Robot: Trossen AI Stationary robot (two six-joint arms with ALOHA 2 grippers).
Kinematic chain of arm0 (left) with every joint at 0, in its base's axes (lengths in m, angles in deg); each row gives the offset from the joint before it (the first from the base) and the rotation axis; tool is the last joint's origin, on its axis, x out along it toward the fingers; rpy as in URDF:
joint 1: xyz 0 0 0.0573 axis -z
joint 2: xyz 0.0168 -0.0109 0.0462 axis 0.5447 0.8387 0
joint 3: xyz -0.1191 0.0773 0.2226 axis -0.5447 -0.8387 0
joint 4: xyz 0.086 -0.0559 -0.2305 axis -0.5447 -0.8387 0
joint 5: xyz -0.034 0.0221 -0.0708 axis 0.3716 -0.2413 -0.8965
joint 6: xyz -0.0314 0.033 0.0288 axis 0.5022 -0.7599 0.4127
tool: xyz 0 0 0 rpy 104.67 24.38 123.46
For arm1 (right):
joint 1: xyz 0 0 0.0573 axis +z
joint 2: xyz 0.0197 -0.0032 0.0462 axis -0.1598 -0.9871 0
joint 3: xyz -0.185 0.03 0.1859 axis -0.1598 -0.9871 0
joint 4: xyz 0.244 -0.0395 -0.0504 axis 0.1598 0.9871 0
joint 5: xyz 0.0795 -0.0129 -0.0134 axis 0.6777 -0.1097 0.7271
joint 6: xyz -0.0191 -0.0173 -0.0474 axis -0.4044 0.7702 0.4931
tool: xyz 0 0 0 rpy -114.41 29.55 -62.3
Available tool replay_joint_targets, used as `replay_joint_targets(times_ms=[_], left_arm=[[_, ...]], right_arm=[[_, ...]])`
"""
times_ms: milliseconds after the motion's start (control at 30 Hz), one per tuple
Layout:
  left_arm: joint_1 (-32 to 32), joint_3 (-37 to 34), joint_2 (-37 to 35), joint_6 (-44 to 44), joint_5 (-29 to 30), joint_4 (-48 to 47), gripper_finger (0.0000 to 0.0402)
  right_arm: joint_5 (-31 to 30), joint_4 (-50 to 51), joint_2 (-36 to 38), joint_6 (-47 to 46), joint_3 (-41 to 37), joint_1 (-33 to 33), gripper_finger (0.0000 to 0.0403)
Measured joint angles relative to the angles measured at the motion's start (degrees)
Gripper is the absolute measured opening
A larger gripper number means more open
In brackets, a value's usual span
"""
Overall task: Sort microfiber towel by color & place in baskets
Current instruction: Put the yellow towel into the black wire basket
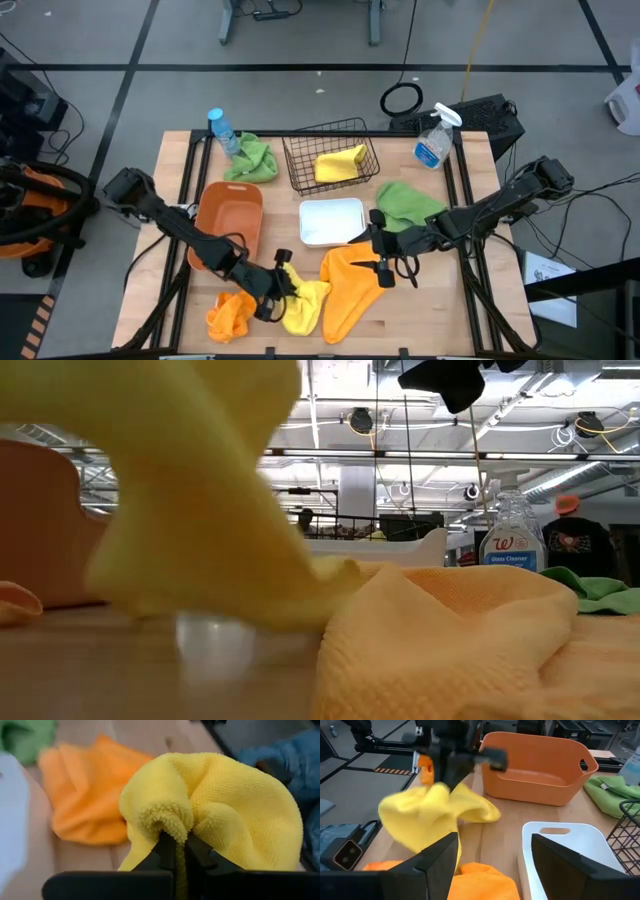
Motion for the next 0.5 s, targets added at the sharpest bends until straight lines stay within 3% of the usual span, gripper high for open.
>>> replay_joint_targets(times_ms=[267, 500], left_arm=[[0.0, 0.0, -6.2, -3.6, 3.9, -3.1, 0.0011], [-1.6, 0.0, -8.9, -6.7, 6.5, -2.2, 0.001]], right_arm=[[-2.8, -0.3, -1.6, -0.1, 0.1, 2.2, 0.0242], [-2.6, -7.3, -7.9, 0.0, 0.0, 2.6, 0.0242]])
